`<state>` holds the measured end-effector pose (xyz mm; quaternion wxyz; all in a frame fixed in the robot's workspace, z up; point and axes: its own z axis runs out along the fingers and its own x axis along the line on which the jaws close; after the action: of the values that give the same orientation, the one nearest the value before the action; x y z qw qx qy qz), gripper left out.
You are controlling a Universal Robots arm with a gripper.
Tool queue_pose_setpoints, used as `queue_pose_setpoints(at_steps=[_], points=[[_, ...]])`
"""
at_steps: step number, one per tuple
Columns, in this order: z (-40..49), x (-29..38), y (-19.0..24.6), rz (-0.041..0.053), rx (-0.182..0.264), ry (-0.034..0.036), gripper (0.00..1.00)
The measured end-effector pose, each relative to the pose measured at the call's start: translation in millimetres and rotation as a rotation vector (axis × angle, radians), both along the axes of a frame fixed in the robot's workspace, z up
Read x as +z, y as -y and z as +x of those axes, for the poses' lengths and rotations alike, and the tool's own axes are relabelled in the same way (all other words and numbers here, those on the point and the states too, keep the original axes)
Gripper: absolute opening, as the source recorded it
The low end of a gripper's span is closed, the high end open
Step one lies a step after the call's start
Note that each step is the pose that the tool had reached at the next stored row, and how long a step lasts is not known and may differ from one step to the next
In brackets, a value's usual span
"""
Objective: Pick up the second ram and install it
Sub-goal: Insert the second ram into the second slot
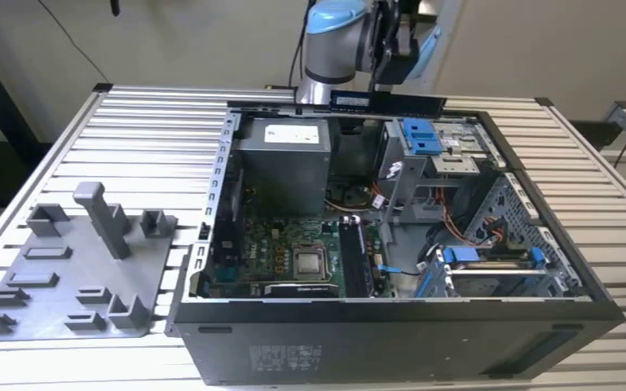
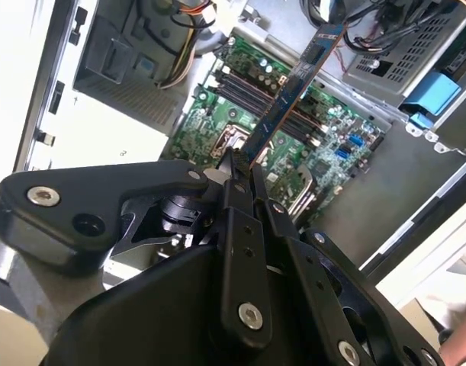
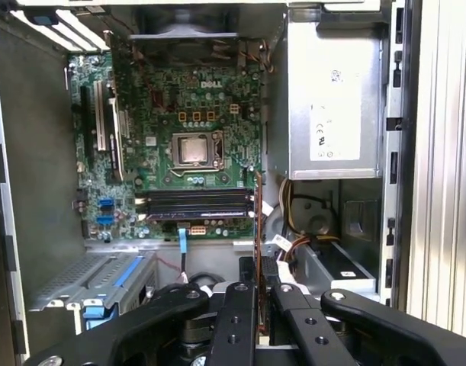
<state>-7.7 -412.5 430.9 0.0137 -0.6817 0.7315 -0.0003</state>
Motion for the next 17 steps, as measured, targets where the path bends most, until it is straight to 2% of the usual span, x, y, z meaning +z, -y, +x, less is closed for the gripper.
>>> queue_pose_setpoints(at_steps=[8, 17], points=[[0.0, -1.8, 0.0, -0.002, -0.079, 0.0, 0.14], [0.0, -4.3, 0.0, -0.0032, -0.213, -0.0001, 0.14]])
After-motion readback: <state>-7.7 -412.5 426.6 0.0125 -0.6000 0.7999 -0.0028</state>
